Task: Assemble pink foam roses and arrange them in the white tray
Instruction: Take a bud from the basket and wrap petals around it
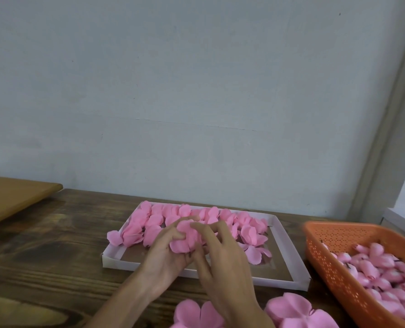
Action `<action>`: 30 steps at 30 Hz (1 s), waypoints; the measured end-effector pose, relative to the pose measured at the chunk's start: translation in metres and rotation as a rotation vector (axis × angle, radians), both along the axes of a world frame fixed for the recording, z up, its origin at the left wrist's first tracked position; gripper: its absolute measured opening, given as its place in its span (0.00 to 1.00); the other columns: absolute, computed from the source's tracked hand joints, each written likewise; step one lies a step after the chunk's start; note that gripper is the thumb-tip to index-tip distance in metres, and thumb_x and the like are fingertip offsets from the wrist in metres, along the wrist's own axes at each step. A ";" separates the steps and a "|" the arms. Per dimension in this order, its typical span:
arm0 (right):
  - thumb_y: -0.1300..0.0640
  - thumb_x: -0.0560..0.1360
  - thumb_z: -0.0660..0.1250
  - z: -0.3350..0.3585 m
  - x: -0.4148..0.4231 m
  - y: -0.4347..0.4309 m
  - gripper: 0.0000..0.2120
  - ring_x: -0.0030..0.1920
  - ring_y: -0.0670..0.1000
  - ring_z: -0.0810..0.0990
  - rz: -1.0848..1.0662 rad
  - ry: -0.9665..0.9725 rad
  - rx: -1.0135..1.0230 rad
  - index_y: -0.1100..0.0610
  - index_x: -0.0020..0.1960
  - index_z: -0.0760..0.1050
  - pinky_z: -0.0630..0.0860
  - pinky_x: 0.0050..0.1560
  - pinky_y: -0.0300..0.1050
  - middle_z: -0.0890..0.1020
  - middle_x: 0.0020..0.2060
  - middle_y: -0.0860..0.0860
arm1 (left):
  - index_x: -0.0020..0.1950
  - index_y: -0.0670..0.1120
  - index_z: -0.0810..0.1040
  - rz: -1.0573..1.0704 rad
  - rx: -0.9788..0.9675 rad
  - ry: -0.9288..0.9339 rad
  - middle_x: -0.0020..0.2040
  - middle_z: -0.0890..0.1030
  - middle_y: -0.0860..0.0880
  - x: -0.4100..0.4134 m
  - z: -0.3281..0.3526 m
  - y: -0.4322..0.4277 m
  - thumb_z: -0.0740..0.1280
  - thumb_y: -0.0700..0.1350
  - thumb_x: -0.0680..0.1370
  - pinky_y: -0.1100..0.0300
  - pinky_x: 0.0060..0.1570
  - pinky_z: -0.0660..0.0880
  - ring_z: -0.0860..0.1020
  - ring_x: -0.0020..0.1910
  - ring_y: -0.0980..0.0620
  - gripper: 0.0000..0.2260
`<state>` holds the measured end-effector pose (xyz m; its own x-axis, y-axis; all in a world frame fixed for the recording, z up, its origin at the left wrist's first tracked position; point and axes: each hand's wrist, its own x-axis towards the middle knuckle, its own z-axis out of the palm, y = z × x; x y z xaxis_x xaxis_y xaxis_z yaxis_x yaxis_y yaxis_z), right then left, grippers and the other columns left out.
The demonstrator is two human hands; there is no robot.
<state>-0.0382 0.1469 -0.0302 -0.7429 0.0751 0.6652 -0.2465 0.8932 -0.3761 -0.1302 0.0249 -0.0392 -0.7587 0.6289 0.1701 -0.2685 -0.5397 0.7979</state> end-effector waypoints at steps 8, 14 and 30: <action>0.51 0.81 0.58 0.001 -0.002 0.000 0.21 0.46 0.44 0.77 -0.012 -0.031 0.042 0.34 0.71 0.63 0.78 0.39 0.46 0.69 0.54 0.42 | 0.66 0.40 0.81 0.015 -0.047 0.040 0.62 0.83 0.35 -0.004 -0.005 -0.002 0.70 0.45 0.72 0.52 0.47 0.81 0.84 0.53 0.43 0.23; 0.51 0.80 0.57 0.000 -0.002 0.001 0.22 0.44 0.46 0.78 -0.013 -0.061 0.038 0.32 0.70 0.62 0.77 0.39 0.47 0.68 0.51 0.43 | 0.60 0.43 0.85 0.021 -0.095 0.102 0.56 0.84 0.38 -0.003 -0.004 -0.001 0.72 0.48 0.69 0.53 0.45 0.81 0.84 0.50 0.45 0.21; 0.49 0.82 0.61 0.003 -0.001 -0.003 0.07 0.42 0.47 0.79 -0.033 -0.041 0.047 0.44 0.59 0.74 0.77 0.38 0.48 0.71 0.52 0.42 | 0.56 0.42 0.83 0.061 -0.042 0.048 0.54 0.82 0.38 0.004 0.002 0.004 0.73 0.50 0.77 0.48 0.48 0.81 0.81 0.53 0.41 0.14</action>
<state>-0.0391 0.1443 -0.0274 -0.7673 0.0691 0.6376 -0.2018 0.9177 -0.3423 -0.1264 0.0285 -0.0375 -0.7873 0.5893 0.1816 -0.1970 -0.5194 0.8315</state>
